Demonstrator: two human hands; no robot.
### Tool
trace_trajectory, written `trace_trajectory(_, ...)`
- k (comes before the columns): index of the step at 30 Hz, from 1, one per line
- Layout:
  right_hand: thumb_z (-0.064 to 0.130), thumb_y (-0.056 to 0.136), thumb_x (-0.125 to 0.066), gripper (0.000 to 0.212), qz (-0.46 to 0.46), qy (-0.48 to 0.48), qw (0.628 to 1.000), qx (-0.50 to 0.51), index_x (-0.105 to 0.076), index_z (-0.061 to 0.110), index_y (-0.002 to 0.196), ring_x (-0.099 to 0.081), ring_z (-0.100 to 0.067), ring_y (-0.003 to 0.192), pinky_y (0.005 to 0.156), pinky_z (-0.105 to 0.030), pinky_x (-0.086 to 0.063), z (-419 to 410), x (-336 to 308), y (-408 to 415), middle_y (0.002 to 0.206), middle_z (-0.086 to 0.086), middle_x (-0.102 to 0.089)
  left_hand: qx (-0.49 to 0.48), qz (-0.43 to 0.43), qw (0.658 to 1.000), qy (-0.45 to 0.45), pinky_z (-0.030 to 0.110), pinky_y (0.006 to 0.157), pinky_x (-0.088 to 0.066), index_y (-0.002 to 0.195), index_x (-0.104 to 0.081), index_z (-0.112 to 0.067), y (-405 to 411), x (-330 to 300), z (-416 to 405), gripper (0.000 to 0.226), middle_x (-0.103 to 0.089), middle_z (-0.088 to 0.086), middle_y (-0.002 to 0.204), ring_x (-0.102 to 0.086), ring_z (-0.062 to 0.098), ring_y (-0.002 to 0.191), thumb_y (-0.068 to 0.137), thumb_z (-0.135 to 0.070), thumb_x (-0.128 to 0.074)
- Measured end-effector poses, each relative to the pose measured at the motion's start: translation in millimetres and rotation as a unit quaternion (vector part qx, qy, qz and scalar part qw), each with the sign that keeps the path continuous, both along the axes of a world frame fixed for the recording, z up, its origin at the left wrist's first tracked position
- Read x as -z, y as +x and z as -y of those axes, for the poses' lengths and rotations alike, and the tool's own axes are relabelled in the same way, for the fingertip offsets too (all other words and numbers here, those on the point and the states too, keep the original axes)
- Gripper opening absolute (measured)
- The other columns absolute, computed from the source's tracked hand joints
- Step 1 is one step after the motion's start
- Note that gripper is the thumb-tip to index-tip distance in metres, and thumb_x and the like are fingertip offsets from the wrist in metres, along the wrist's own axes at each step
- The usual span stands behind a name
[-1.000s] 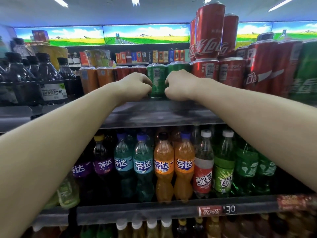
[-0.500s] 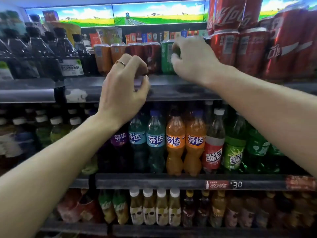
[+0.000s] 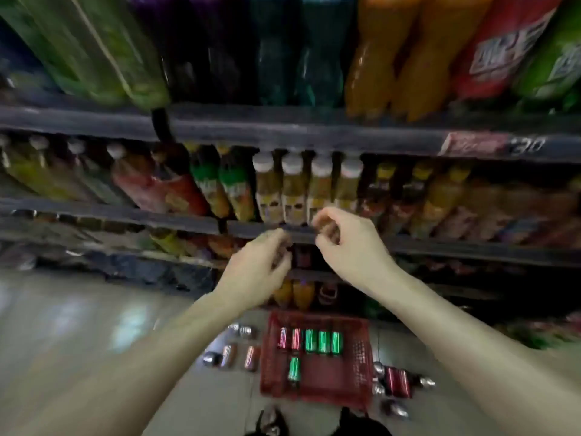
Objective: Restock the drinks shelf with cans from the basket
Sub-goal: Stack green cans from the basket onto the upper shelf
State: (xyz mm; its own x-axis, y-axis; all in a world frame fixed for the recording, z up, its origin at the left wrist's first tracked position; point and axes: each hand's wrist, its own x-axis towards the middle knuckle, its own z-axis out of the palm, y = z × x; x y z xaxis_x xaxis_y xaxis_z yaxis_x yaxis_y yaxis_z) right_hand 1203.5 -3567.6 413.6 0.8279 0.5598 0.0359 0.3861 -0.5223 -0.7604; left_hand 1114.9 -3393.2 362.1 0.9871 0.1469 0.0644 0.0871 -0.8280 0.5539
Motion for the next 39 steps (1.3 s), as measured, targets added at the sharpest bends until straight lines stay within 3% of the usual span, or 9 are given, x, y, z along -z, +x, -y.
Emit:
trace_trajectory(6, 0.012, 0.091, -0.064, 0.013, -0.21, -0.117, 0.968, 0.074, -0.061, 0.025, 0.093, -0.054, -0.004, 0.067, 0.059, -0.019, -0.038, 28, 212, -20, 0.07, 0.013, -0.057, -0.113, -0.201, 0.962, -0.149, 0.037, 0.079, -0.052, 0.112, -0.057, -0.008, -28, 184, 15, 0.019, -0.074, 0.009, 0.097, -0.069, 0.03, 0.093, 0.094, -0.013, -0.063)
trace_trajectory(9, 0.016, 0.091, -0.066, 0.012, -0.3, -0.159, 0.935, 0.105, -0.06, 0.024, 0.097, -0.06, -0.015, 0.081, 0.068, -0.024, -0.042, 44, 324, -32, 0.084, 0.007, -0.061, -0.128, -0.302, 0.927, -0.182, 0.036, 0.09, -0.054, 0.123, -0.054, -0.016, -42, 295, 27, 0.044, -0.074, 0.005, 0.11, -0.069, 0.027, 0.104, 0.087, -0.04, -0.064)
trace_trajectory(12, 0.019, 0.091, -0.067, 0.019, -0.359, -0.209, 0.903, 0.113, -0.063, 0.019, 0.11, -0.062, -0.024, 0.101, 0.081, -0.03, -0.046, 58, 436, -46, 0.101, -0.001, -0.061, -0.124, -0.38, 0.896, -0.194, 0.038, 0.091, -0.055, 0.125, -0.057, -0.019, -54, 414, 40, 0.049, -0.073, 0.005, 0.117, -0.07, 0.026, 0.105, 0.084, -0.044, -0.067)
trace_trajectory(16, 0.022, 0.095, -0.064, 0.02, -0.405, -0.25, 0.871, 0.124, -0.064, 0.01, 0.111, -0.057, -0.023, 0.093, 0.087, -0.034, -0.048, 71, 572, -58, 0.106, -0.01, -0.065, -0.141, -0.422, 0.869, -0.216, 0.036, 0.091, -0.056, 0.131, -0.052, -0.015, -61, 549, 59, 0.07, -0.071, 0.011, 0.118, -0.069, 0.033, 0.109, 0.07, -0.044, -0.068)
trace_trajectory(18, 0.026, 0.094, -0.065, 0.027, -0.419, -0.264, 0.858, 0.138, -0.061, 0.011, 0.116, -0.057, -0.023, 0.093, 0.08, -0.032, -0.045, 75, 637, -60, 0.109, -0.01, -0.064, -0.152, -0.44, 0.858, -0.217, 0.029, 0.094, -0.049, 0.14, -0.047, -0.012, -63, 613, 64, 0.067, -0.065, 0.012, 0.13, -0.064, 0.032, 0.119, 0.082, -0.029, -0.074)
trace_trajectory(23, 0.035, 0.087, -0.074, 0.058, -0.429, -0.244, 0.845, 0.208, -0.054, 0.012, 0.137, -0.062, -0.029, 0.122, 0.091, -0.027, -0.047, 88, 794, -48, 0.135, -0.008, -0.064, -0.202, -0.477, 0.832, -0.2, 0.033, 0.114, -0.041, 0.154, -0.031, -0.007, -69, 766, 74, 0.091, -0.046, 0.019, 0.15, -0.047, 0.033, 0.14, 0.083, -0.031, -0.083)
trace_trajectory(29, 0.072, 0.054, -0.079, 0.119, -0.367, -0.207, 0.871, 0.254, -0.034, 0.025, 0.154, -0.044, -0.031, 0.143, 0.118, -0.042, -0.038, 101, 925, -30, 0.155, -0.006, -0.044, -0.235, -0.498, 0.817, -0.174, 0.033, 0.119, -0.033, 0.157, -0.01, 0.009, -71, 880, 85, 0.115, -0.03, 0.026, 0.161, -0.034, 0.036, 0.15, 0.084, -0.041, -0.084)
trace_trajectory(34, 0.064, 0.071, -0.079, 0.112, -0.357, -0.206, 0.878, 0.243, -0.016, 0.033, 0.159, -0.03, -0.035, 0.149, 0.122, -0.041, -0.032, 104, 951, -20, 0.165, -0.013, -0.021, -0.247, -0.467, 0.836, -0.152, 0.04, 0.117, -0.041, 0.151, -0.022, -0.002, -80, 916, 81, 0.11, -0.046, 0.021, 0.148, -0.047, 0.036, 0.139, 0.073, -0.036, -0.092)
trace_trajectory(39, 0.068, 0.076, -0.073, 0.099, -0.252, -0.275, 0.913, 0.164, -0.02, 0.041, 0.155, -0.03, -0.037, 0.144, 0.117, -0.046, -0.037, 100, 958, -21, 0.154, -0.015, -0.018, -0.256, -0.449, 0.841, -0.159, 0.043, 0.118, -0.041, 0.156, -0.018, -0.008, -88, 926, 76, 0.112, -0.049, 0.019, 0.148, -0.05, 0.036, 0.139, 0.075, -0.027, -0.092)
